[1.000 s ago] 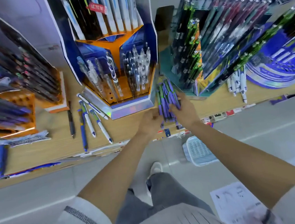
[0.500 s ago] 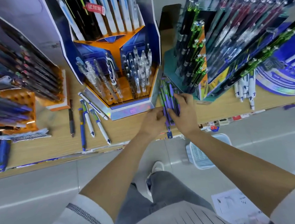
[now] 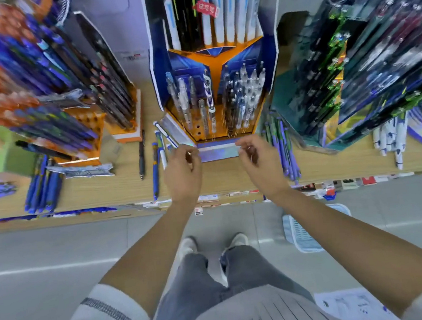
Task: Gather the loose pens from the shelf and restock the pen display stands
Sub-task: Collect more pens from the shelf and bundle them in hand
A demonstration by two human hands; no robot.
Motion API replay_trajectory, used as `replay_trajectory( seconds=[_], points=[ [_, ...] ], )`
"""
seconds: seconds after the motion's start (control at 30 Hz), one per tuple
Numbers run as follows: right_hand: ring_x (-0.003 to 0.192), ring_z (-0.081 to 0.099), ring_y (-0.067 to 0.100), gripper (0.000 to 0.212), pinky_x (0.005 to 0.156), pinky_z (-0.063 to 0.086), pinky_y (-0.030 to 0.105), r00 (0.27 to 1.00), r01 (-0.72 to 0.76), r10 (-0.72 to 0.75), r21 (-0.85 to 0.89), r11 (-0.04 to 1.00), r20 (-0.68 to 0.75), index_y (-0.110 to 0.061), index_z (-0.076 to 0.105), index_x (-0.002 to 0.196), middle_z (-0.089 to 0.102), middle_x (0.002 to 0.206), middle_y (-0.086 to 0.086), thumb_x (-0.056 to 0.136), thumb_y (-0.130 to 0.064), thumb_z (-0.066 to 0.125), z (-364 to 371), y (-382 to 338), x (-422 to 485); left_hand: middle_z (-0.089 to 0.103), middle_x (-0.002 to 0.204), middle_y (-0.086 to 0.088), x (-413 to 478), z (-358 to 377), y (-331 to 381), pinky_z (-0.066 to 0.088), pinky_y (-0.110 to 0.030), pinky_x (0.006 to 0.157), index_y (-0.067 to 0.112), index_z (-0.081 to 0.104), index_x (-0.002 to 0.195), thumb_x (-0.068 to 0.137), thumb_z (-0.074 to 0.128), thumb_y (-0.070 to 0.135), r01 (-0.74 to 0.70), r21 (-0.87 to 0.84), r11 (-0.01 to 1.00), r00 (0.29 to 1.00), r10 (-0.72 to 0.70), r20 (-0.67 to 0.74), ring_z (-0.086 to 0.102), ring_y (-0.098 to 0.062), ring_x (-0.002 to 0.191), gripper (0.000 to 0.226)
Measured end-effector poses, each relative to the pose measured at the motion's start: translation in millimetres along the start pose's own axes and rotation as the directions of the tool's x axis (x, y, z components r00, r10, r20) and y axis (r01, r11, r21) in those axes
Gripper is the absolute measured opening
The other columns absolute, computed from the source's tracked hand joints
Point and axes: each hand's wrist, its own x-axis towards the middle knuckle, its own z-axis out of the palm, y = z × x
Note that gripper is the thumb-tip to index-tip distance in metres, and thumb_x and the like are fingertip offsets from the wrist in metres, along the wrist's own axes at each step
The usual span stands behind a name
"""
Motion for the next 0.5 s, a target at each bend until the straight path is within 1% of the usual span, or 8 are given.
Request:
replay_trajectory(
  seconds=[0.07, 0.1, 0.2, 0.27, 0.33, 0.37, 0.43, 0.5],
  points=[
    [0.065, 0.052, 0.002, 0.014, 0.065, 0.042, 0.018, 0.994, 0.030, -0.031, 0.009, 1.000, 0.109, -0.012, 0.065, 0.101, 0.059, 0.079, -0.011, 0.091, -0.006, 0.059, 27, -14, -2, 0.057, 0.098, -0.009, 9, -25, -30, 0.038, -0.032, 0.060, 0.014, 0.064, 0.098, 0.091, 0.052, 0.015, 0.047, 0.108, 0.993, 0.994, -0.036, -0.101, 0.057, -0.030, 0.076, 0.014],
    [0.065, 0.053, 0.004, 0.016, 0.065, 0.043, 0.020, 0.986, 0.029, -0.029, 0.007, 1.000, 0.165, -0.014, 0.066, 0.101, 0.061, 0.083, -0.007, 0.089, -0.005, 0.059, 41, -20, -3, 0.055, 0.101, -0.010, 14, -38, -45, 0.040, -0.033, 0.061, 0.015, 0.064, 0.100, 0.091, 0.054, 0.016, 0.060, 0.156, 0.986, 0.993, -0.042, -0.112, 0.056, -0.030, 0.078, 0.013],
    [0.066, 0.051, 0.004, 0.027, 0.072, 0.044, 0.024, 0.947, -0.009, 0.017, -0.026, 1.000, 0.322, -0.013, 0.066, 0.111, 0.054, 0.100, 0.003, 0.086, -0.003, 0.061, 79, -28, -8, 0.053, 0.109, -0.013, 24, -67, -80, 0.039, -0.030, 0.065, 0.019, 0.063, 0.111, 0.094, 0.054, 0.022, 0.068, 0.284, 0.956, 0.998, -0.061, -0.036, 0.054, -0.030, 0.088, 0.020],
    [0.077, 0.056, 0.008, 0.035, 0.081, 0.043, 0.026, 0.925, -0.014, 0.045, -0.083, 0.996, 0.378, -0.010, 0.066, 0.117, 0.050, 0.106, 0.007, 0.083, -0.004, 0.064, 99, -31, -13, 0.054, 0.110, -0.014, 30, -78, -92, 0.036, -0.029, 0.067, 0.019, 0.064, 0.115, 0.093, 0.051, 0.020, 0.021, 0.300, 0.954, 0.999, -0.034, 0.038, 0.055, -0.032, 0.090, 0.025],
    [0.097, 0.060, 0.027, 0.037, 0.090, 0.043, 0.032, 0.933, -0.011, 0.068, -0.160, 0.987, 0.353, -0.008, 0.068, 0.114, 0.054, 0.110, 0.015, 0.077, -0.009, 0.064, 113, -33, -19, 0.056, 0.106, -0.014, 37, -82, -99, 0.036, -0.030, 0.065, 0.017, 0.061, 0.115, 0.093, 0.052, 0.017, -0.050, 0.313, 0.948, 0.994, 0.017, 0.105, 0.056, -0.034, 0.090, 0.024],
    [0.101, 0.059, 0.033, 0.038, 0.091, 0.043, 0.035, 0.942, -0.017, 0.080, -0.190, 0.982, 0.325, -0.008, 0.070, 0.112, 0.056, 0.110, 0.017, 0.075, -0.011, 0.063, 118, -35, -21, 0.058, 0.102, -0.014, 41, -82, -102, 0.037, -0.032, 0.064, 0.016, 0.058, 0.113, 0.093, 0.053, 0.018, -0.080, 0.326, 0.942, 0.990, 0.038, 0.134, 0.056, -0.035, 0.090, 0.022],
    [0.101, 0.059, 0.036, 0.040, 0.090, 0.047, 0.041, 0.955, -0.036, 0.101, -0.227, 0.973, 0.278, -0.009, 0.070, 0.110, 0.058, 0.111, 0.016, 0.072, -0.015, 0.059, 123, -41, -23, 0.061, 0.095, -0.013, 51, -82, -108, 0.041, -0.036, 0.063, 0.014, 0.052, 0.109, 0.091, 0.056, 0.019, -0.117, 0.351, 0.929, 0.981, 0.053, 0.186, 0.058, -0.035, 0.089, 0.019],
    [0.102, 0.059, 0.035, 0.041, 0.092, 0.048, 0.043, 0.960, -0.068, 0.133, -0.255, 0.965, 0.248, -0.009, 0.069, 0.110, 0.059, 0.112, 0.014, 0.071, -0.017, 0.057, 127, -45, -22, 0.063, 0.090, -0.013, 57, -82, -113, 0.044, -0.037, 0.063, 0.013, 0.049, 0.106, 0.089, 0.058, 0.019, -0.109, 0.308, 0.945, 0.973, 0.039, 0.226, 0.060, -0.035, 0.085, 0.021]
  ],
)
